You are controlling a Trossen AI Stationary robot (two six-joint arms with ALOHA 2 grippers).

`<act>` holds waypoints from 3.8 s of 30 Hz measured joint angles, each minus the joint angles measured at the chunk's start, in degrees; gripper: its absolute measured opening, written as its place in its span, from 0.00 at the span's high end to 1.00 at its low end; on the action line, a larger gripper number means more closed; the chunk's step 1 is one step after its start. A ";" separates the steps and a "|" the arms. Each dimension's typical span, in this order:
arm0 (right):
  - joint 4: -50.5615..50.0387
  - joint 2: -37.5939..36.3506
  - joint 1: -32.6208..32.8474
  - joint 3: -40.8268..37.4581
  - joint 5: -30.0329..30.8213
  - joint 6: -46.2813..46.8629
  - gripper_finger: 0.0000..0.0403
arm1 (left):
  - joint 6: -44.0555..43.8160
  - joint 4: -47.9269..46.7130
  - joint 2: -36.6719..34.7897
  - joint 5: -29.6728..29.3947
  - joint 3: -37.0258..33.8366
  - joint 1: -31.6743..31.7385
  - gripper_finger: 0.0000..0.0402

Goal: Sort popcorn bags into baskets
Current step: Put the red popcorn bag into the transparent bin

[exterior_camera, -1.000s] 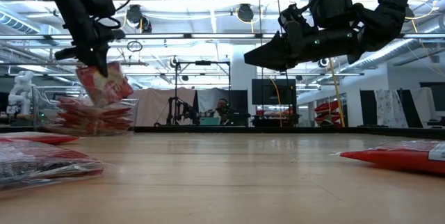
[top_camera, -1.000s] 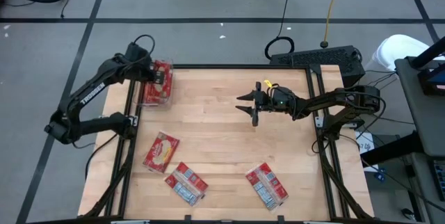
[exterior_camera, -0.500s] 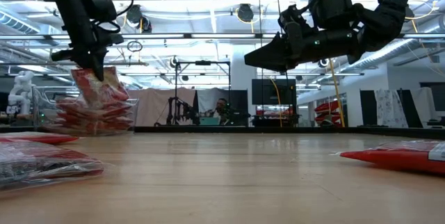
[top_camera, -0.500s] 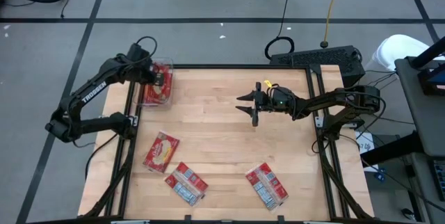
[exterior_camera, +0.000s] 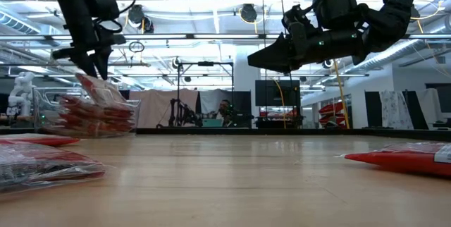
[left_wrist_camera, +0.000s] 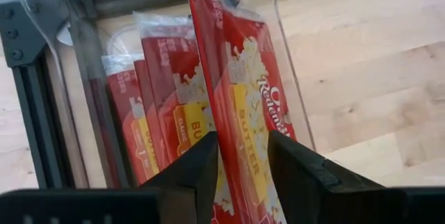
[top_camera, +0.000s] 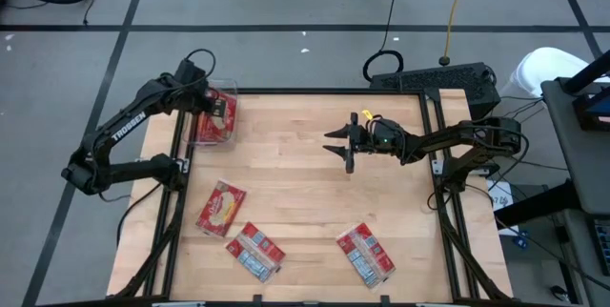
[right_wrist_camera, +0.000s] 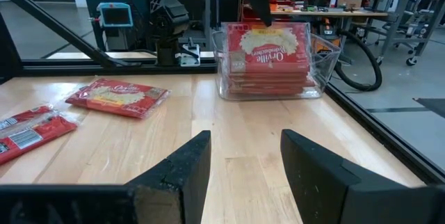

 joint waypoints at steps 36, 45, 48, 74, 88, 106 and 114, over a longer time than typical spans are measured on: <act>0.24 0.02 0.00 0.00 0.54 -1.08 0.59 | 1.61 26.68 -0.13 -17.16 -19.25 -8.90 0.99; 0.24 0.02 0.00 0.00 3.36 -1.11 0.59 | 0.92 26.22 -1.27 -19.61 -20.20 -9.68 0.99; 0.22 0.02 0.02 0.00 3.34 -1.11 0.59 | 1.00 25.84 -3.31 -19.59 -20.30 -9.64 0.98; -12.88 -1.36 4.11 -0.02 2.91 5.99 0.59 | 2.02 40.09 -13.20 -16.49 -19.98 -34.35 0.96; -37.97 -13.34 22.32 -0.02 3.10 12.07 0.59 | 2.62 56.99 -3.78 -17.26 -19.91 -56.27 0.95; -46.58 -11.52 55.65 0.02 18.53 31.68 0.59 | 2.14 83.40 17.86 -17.82 -19.89 -67.44 0.94; -45.97 -3.68 50.77 0.02 22.50 30.28 0.59 | 1.08 86.40 18.88 -18.12 -19.89 -68.64 0.94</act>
